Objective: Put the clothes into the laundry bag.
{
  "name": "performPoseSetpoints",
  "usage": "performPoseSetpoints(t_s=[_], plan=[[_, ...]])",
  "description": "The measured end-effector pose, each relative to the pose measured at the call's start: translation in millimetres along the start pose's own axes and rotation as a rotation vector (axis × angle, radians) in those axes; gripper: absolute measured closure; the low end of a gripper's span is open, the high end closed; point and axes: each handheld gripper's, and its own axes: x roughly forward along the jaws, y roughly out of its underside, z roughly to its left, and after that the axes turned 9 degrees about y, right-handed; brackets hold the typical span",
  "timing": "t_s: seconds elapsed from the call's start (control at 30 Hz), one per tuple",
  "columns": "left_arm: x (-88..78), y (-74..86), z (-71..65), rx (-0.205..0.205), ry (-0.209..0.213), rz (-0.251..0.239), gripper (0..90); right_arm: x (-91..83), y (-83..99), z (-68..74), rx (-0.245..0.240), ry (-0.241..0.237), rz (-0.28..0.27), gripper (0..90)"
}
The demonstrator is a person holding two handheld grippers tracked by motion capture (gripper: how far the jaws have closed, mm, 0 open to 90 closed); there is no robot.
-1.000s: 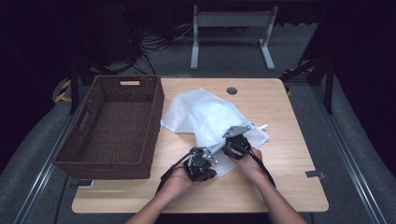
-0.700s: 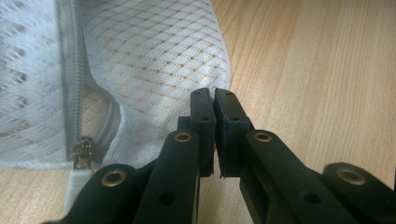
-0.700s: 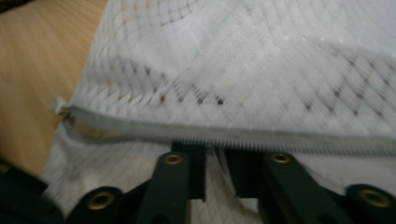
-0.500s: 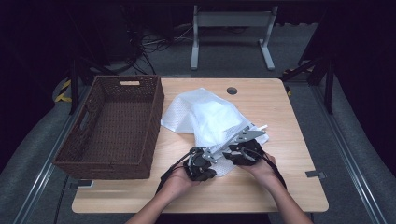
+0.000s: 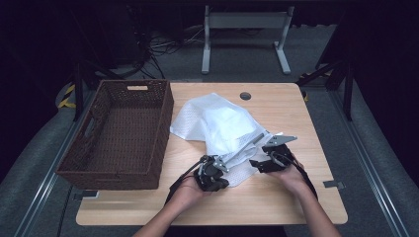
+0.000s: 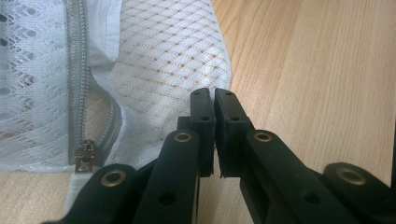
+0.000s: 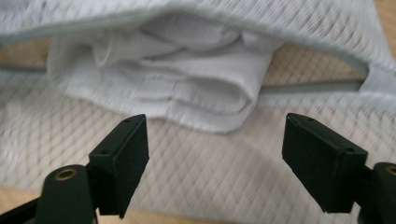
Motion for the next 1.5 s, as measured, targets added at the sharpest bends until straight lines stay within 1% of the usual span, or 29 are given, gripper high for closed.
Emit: performPoseSetpoints(t_s=[0.03,0.1,0.17,0.2,0.23,0.27,0.3,0.33,0.4,0.43,0.5,0.53,0.57,0.6,0.63,0.67,0.7,0.77,0.83,0.93,1.13,1.23,1.27,1.3,1.37,1.4,1.43,1.47,1.5], plan=[[0.0,0.0,0.0,0.0,0.0,0.0,87.1,5.1,-4.6,-4.1,0.022,-0.005,-0.021,26.8],[-0.1,0.1,0.2,-0.001,0.001,0.0,87.1,9.6,-7.6,-5.6,0.028,-0.013,-0.027,28.3],[-0.3,0.0,0.4,0.0,-0.002,0.002,87.1,11.6,-8.6,-5.7,0.022,-0.013,-0.025,29.3],[-0.2,0.1,0.4,-0.001,0.0,0.0,87.1,17.3,-11.7,-4.6,0.008,-0.028,-0.011,34.4],[-0.1,0.1,0.4,0.0,0.0,-0.001,87.1,19.0,-12.6,-3.9,0.0,-0.025,-0.006,38.1],[-0.1,0.1,0.4,0.0,0.0,-0.001,87.1,19.0,-12.6,-3.9,0.0,-0.025,-0.006,38.1],[0.0,0.1,0.1,-0.001,0.0,-0.001,87.1,21.0,-13.7,-3.2,-0.014,-0.021,0.001,44.3],[0.1,0.0,-0.1,0.0,0.0,-0.001,87.1,22.6,-15.0,-2.2,-0.024,-0.014,0.0,54.0],[0.0,-0.1,0.0,0.001,-0.001,0.001,87.2,23.5,-17.7,-0.6,-0.048,-0.012,-0.016,80.6],[0.0,-0.1,0.0,0.0,0.0,0.001,87.1,23.2,-18.9,0.1,-0.053,-0.02,-0.018,87.5],[-0.1,-0.1,0.0,0.002,-0.001,0.002,87.2,21.0,-21.3,2.7,-0.054,-0.058,-0.017,88.2],[0.0,-0.1,-0.1,0.003,-0.001,0.002,87.2,19.3,-22.8,5.8,-0.069,-0.081,-0.018,88.2],[0.0,-0.1,-0.1,0.003,-0.001,0.002,87.2,19.3,-22.8,5.8,-0.069,-0.081,-0.018,88.2],[0.0,-0.1,0.0,0.003,-0.001,0.002,87.2,15.4,-25.3,11.9,-0.082,-0.109,-0.02,88.2],[0.0,-0.1,-0.1,0.003,-0.001,0.002,87.2,15.4,-25.3,11.9,-0.082,-0.109,-0.02,88.2],[0.0,-0.2,-0.6,0.006,-0.006,0.005,87.2,11.2,-28.7,19.4,-0.1,-0.135,-0.03,88.0],[0.0,-0.2,-0.6,0.006,-0.006,0.005,87.1,11.2,-28.7,19.4,-0.1,-0.135,-0.03,88.0],[0.0,-0.4,-0.9,0.007,-0.009,0.007,87.2,10.5,-31.8,26.8,-0.114,-0.164,-0.035,87.8],[0.1,-0.3,-0.5,0.004,-0.003,0.004,87.2,14.1,-34.5,35.2,-0.134,-0.154,-0.035,87.8],[0.1,-0.3,-0.6,0.004,-0.004,0.004,87.2,26.1,-38.9,42.2,-0.137,-0.111,-0.037,87.8],[-0.4,-0.1,-0.6,0.009,-0.003,0.009,87.2,49.7,-50.9,39.5,-0.106,-0.004,-0.063,88.1],[-0.4,0.0,-0.7,0.009,-0.003,0.009,87.2,56.6,-53.4,37.9,-0.092,0.003,-0.064,88.0],[-0.4,0.0,-0.6,0.009,-0.002,0.009,87.2,56.7,-53.8,38.0,-0.081,-0.008,-0.065,81.3],[-0.4,0.1,-0.5,0.009,-0.002,0.009,87.2,56.7,-53.8,38.0,-0.081,-0.008,-0.065,81.3],[-0.4,0.1,-0.4,0.009,0.0,0.008,87.2,50.9,-52.7,37.7,-0.065,-0.034,-0.058,68.0],[-0.4,0.1,-0.3,0.009,0.001,0.008,87.2,43.2,-50.3,36.1,-0.051,-0.073,-0.04,55.9],[-0.4,0.1,-0.3,0.009,0.001,0.008,87.2,43.2,-50.3,36.1,-0.051,-0.073,-0.04,55.9],[-0.3,0.2,-0.5,0.007,0.0,0.007,87.2,39.5,-49.1,35.1,-0.051,-0.08,-0.032,50.6],[-0.3,0.1,-0.6,0.008,-0.001,0.008,87.2,34.9,-47.1,33.9,-0.046,-0.1,-0.017,43.2]])
